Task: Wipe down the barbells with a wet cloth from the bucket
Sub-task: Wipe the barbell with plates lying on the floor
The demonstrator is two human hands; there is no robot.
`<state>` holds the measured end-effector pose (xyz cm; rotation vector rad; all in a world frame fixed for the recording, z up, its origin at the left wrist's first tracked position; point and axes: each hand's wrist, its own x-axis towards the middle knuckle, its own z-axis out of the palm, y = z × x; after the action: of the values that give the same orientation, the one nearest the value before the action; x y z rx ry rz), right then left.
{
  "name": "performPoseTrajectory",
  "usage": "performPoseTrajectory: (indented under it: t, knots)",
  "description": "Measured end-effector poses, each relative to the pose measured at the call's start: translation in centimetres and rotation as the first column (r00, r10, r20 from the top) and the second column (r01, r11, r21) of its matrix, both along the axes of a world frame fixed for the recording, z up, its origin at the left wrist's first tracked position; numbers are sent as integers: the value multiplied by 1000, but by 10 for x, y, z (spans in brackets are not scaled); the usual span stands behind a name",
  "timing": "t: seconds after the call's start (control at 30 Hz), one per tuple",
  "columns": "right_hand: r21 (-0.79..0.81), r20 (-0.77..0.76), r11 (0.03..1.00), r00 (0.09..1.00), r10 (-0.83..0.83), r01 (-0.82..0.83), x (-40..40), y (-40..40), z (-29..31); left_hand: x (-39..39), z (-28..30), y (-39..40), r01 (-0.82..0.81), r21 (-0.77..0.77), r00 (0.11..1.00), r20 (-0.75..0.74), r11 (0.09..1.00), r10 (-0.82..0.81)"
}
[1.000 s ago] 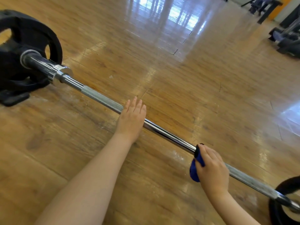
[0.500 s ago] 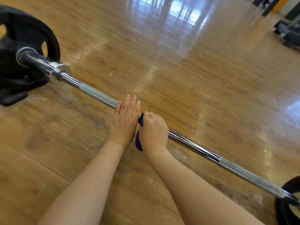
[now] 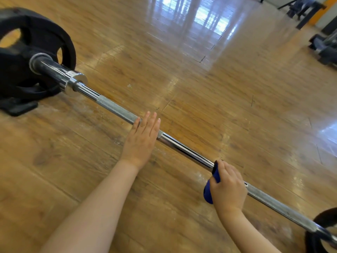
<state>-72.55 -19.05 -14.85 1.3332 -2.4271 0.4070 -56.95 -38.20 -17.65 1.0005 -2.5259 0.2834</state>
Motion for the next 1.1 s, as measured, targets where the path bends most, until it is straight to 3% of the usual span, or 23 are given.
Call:
performPoseTrajectory:
  t: [0.3,0.5,0.87,1.1]
  knots:
    - [-3,26,970,970,242,-242,65,-120,-5,-3,2,3,2,51,997,-78,999,2]
    - [32,-50,954,953,300,-299,53,-111,0,-2,4,5,-7,86,1000,-27,996,10]
    - [66,-11,989,991,130,-129,-19,18,5,5,9,8,-57,96,993,105,994,47]
    - [26,14,999,999,38,-38,-10,7,4,1,6,6,-56,103,997,67,993,49]
